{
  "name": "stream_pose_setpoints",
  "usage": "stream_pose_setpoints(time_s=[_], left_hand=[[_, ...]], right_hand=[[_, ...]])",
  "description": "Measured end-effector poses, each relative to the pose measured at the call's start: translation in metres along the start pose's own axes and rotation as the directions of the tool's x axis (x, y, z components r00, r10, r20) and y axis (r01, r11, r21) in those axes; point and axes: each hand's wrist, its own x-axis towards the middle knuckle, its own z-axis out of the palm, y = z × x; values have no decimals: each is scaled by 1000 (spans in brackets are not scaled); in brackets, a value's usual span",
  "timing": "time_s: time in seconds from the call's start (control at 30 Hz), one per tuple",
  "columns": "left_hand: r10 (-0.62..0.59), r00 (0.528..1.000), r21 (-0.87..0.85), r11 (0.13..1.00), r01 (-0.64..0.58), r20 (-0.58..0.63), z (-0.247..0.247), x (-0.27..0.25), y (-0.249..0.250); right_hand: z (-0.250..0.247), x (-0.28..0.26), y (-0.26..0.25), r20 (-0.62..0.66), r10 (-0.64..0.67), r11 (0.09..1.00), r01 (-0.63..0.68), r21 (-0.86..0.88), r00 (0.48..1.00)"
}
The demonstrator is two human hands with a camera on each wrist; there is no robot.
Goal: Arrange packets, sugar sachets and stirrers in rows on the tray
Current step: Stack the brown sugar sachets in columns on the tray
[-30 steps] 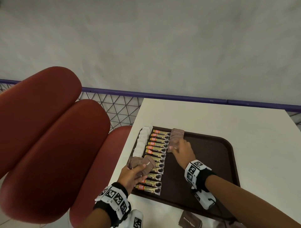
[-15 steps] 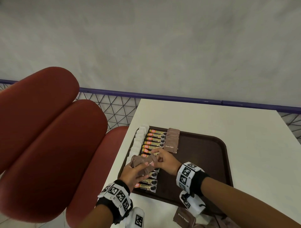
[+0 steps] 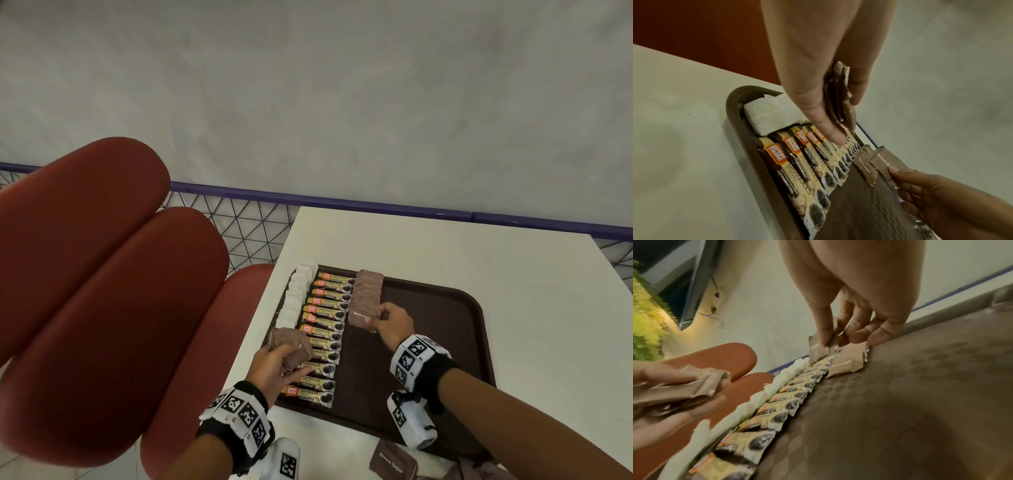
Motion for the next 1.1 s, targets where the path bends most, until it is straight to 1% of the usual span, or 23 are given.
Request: stream_pose_setpoints(time_s=[0.1,0.27,0.33,0.47,0.6,0.67,0.73,0.93,1.1], left_hand=[[15,999,30,999,-14,-41,-4,3,-1],[40,998,34,999,-38,-50,-6,5,0],[40,998,23,999,-39,-50,-6,6,0],[21,999,-9,1000,-21,-31,-9,8,0],[-4,1000,-49,999,5,17,-10,8,2],[-9,1000,-63,998,11,30,-11,9,2],[-11,1000,-65,998,12,26,-11,9,2],[-9,1000,-4,1000,9,-1,-11,10,0],[14,1000,38,999,-14,-6,-9,7,1]], right_hand=[[0,6,2,3,35,999,-35,-28,999],[7,14,5,30,71,989,-67,-134,997],[11,16,5,39,78,976,-69,-205,996],[15,17,1,3,79,903,-70,-424,997],[16,17,-2,-22,6,831,-17,-556,1000],[19,21,0,-37,-7,818,-16,-574,999],[22,24,2,-49,-14,825,-17,-565,999],[26,27,6,-95,-28,832,-29,-554,995],[20,19,7,-162,-104,865,9,-501,981]])
